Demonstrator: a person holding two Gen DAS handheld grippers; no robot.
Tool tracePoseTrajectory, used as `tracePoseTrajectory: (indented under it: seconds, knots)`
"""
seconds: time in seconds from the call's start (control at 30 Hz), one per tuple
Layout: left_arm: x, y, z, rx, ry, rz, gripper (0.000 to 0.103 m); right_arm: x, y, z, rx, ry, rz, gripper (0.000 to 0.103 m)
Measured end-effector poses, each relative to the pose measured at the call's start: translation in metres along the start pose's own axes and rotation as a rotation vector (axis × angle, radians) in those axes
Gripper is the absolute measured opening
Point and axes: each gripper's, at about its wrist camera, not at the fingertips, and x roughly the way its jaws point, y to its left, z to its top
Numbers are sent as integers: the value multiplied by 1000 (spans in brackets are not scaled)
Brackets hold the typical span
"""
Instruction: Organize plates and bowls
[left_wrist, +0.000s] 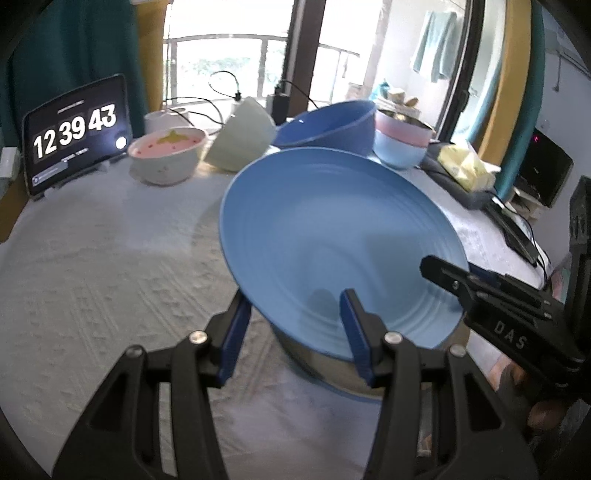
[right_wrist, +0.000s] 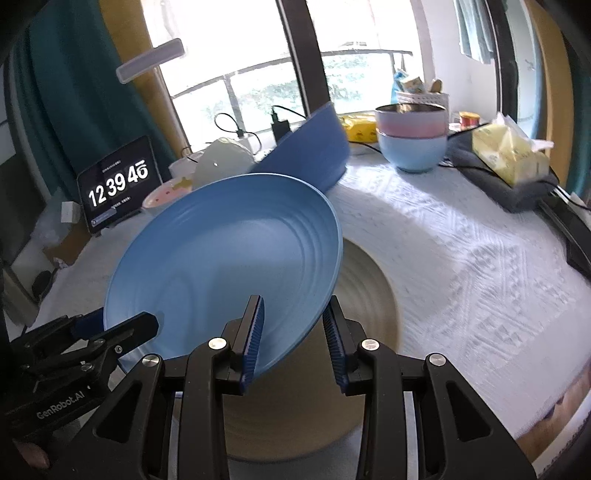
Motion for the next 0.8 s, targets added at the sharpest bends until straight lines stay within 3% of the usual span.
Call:
tracePoseTrajectory:
  seconds: [0.47, 0.8]
  knots:
    - [9, -21, -11, 41, 47, -10, 51, -7, -21, -11, 30, 16, -26, 35]
    - [4, -19, -14, 42, 53, -39, 52, -13, -22, -11, -19, 20, -3, 35]
